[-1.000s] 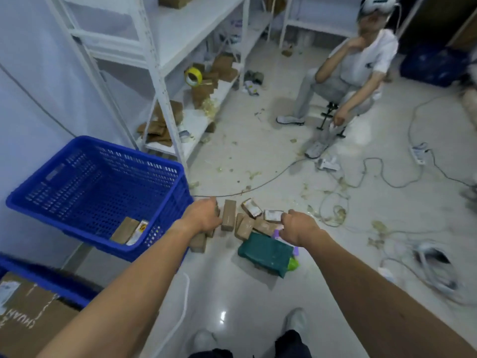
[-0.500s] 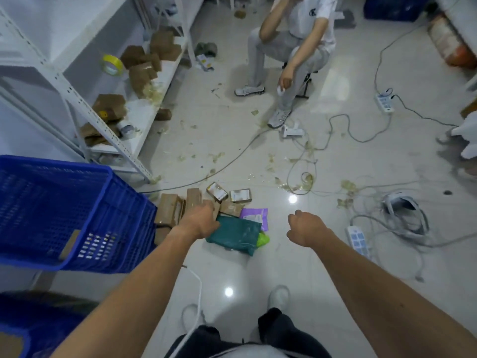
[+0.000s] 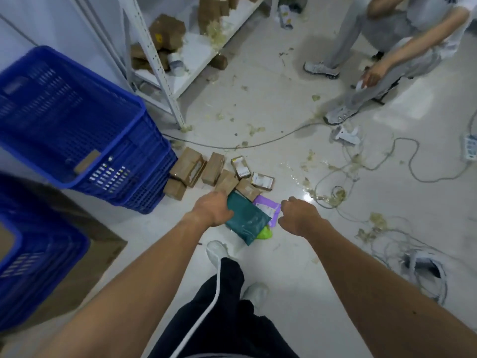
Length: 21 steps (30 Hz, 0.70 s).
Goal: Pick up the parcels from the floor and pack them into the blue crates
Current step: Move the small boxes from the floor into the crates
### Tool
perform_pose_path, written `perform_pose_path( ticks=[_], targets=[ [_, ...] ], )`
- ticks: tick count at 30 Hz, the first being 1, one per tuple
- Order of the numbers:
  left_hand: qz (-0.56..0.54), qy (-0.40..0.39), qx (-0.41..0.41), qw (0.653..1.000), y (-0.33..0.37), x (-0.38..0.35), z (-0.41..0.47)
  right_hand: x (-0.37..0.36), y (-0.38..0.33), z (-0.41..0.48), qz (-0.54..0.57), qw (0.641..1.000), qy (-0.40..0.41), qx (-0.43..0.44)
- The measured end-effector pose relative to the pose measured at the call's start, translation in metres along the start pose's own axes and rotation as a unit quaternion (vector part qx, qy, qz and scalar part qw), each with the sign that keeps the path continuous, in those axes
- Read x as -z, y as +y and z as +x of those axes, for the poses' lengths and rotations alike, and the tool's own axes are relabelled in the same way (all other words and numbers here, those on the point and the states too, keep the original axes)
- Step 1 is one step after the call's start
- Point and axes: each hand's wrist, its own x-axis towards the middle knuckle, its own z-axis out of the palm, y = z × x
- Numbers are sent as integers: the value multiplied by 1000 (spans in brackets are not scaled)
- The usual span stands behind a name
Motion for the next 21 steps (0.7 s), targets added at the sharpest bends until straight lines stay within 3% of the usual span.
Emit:
perform_pose_path(
  ticks=[12, 21],
  targets=[
    [-162, -28, 71, 984, -58, 4, 87, 26, -49, 127, -79, 994, -41, 56],
    [-228, -43, 144, 962, -92, -52, 161, -21, -63, 250, -158, 972, -108, 136]
  ],
)
